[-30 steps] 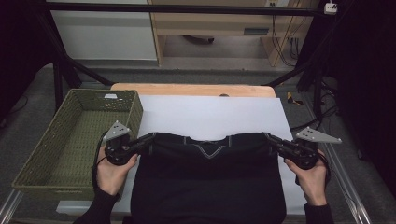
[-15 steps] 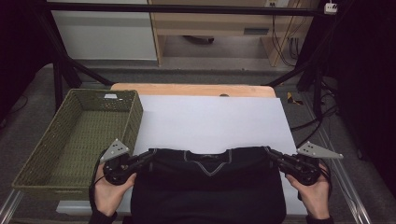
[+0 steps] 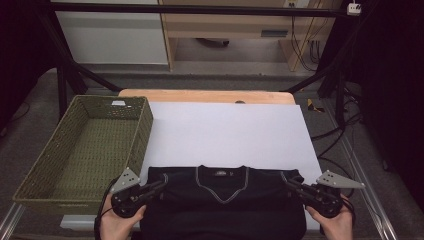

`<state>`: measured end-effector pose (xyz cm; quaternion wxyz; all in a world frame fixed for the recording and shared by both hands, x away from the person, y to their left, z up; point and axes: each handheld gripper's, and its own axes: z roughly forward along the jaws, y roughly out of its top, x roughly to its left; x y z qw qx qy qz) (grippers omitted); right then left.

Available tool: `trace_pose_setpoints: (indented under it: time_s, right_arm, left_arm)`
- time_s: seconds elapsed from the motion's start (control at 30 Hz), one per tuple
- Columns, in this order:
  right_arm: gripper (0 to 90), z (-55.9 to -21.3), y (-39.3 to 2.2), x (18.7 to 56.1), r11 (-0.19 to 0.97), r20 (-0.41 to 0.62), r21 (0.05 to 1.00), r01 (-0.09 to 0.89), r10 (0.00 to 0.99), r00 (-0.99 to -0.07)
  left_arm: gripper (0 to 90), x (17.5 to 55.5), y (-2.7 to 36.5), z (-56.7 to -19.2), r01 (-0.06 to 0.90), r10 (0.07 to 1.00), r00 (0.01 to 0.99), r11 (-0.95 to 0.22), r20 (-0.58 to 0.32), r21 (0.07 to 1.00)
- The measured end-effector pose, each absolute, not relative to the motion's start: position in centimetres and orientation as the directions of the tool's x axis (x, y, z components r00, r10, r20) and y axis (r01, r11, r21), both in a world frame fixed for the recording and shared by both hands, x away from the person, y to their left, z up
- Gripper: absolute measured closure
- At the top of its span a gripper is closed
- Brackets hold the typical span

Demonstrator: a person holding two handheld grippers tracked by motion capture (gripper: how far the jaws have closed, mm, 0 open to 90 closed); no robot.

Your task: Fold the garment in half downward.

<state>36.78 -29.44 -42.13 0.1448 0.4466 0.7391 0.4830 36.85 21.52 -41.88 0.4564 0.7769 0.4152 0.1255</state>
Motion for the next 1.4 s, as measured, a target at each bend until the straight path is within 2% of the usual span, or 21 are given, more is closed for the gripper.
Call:
trace_pose_setpoints:
  time_s: [0.2, 0.3, 0.47, 0.57, 0.67, 0.73, 0.83, 1.03, 1.2, 1.27, 1.4]
  right_arm:
    - [80.5, -44.3, -29.8, 36.0, 0.129, 0.263, 0.804, 0.580, 0.798, -0.543]
    - [80.3, -45.1, -29.5, 36.0, 0.155, 0.252, 0.783, 0.602, 0.806, -0.536]
    - [79.7, -46.0, -29.2, 36.1, 0.179, 0.251, 0.746, 0.641, 0.817, -0.520]
    - [78.7, -46.9, -28.8, 36.2, 0.235, 0.218, 0.712, 0.662, 0.823, -0.525]
    - [76.6, -47.0, -28.7, 36.3, 0.240, 0.210, 0.716, 0.655, 0.821, -0.531]
    - [69.5, -46.9, -28.7, 36.2, 0.248, 0.196, 0.725, 0.643, 0.820, -0.537]
    - [55.7, -46.5, -28.6, 36.2, 0.256, 0.159, 0.761, 0.596, 0.817, -0.554]
    - [25.3, -44.8, -28.4, 36.8, 0.217, 0.135, 0.834, 0.507, 0.812, -0.569]
    - [12.1, -43.8, -28.2, 38.1, 0.191, 0.149, 0.850, 0.491, 0.807, -0.571]
    - [9.6, -43.5, -28.1, 38.6, 0.186, 0.136, 0.858, 0.480, 0.817, -0.561]
    - [6.2, -43.0, -28.0, 39.6, 0.170, 0.132, 0.862, 0.477, 0.834, -0.536]
  left_arm:
    - [80.9, 35.7, 22.1, -44.1, 0.589, 0.764, 0.607, -0.248, -0.219, 0.770]
    - [80.8, 35.1, 22.1, -45.1, 0.612, 0.768, 0.598, -0.253, -0.229, 0.750]
    - [80.0, 34.8, 21.7, -45.8, 0.612, 0.780, 0.595, -0.282, -0.195, 0.739]
    - [78.9, 34.9, 21.3, -46.4, 0.617, 0.784, 0.595, -0.304, -0.178, 0.725]
    - [76.2, 35.1, 21.3, -46.6, 0.618, 0.789, 0.591, -0.309, -0.168, 0.723]
    - [70.9, 35.2, 21.3, -46.5, 0.615, 0.794, 0.585, -0.300, -0.168, 0.729]
    - [57.2, 35.4, 21.2, -46.1, 0.598, 0.785, 0.594, -0.286, -0.175, 0.749]
    - [36.0, 36.4, 20.5, -44.6, 0.545, 0.763, 0.625, -0.273, -0.167, 0.793]
    - [19.5, 38.2, 19.7, -43.4, 0.513, 0.748, 0.648, -0.285, -0.147, 0.809]
    - [11.9, 38.8, 19.2, -43.2, 0.512, 0.747, 0.650, -0.294, -0.141, 0.807]
    - [4.4, 40.0, 18.5, -42.9, 0.502, 0.739, 0.660, -0.301, -0.135, 0.811]
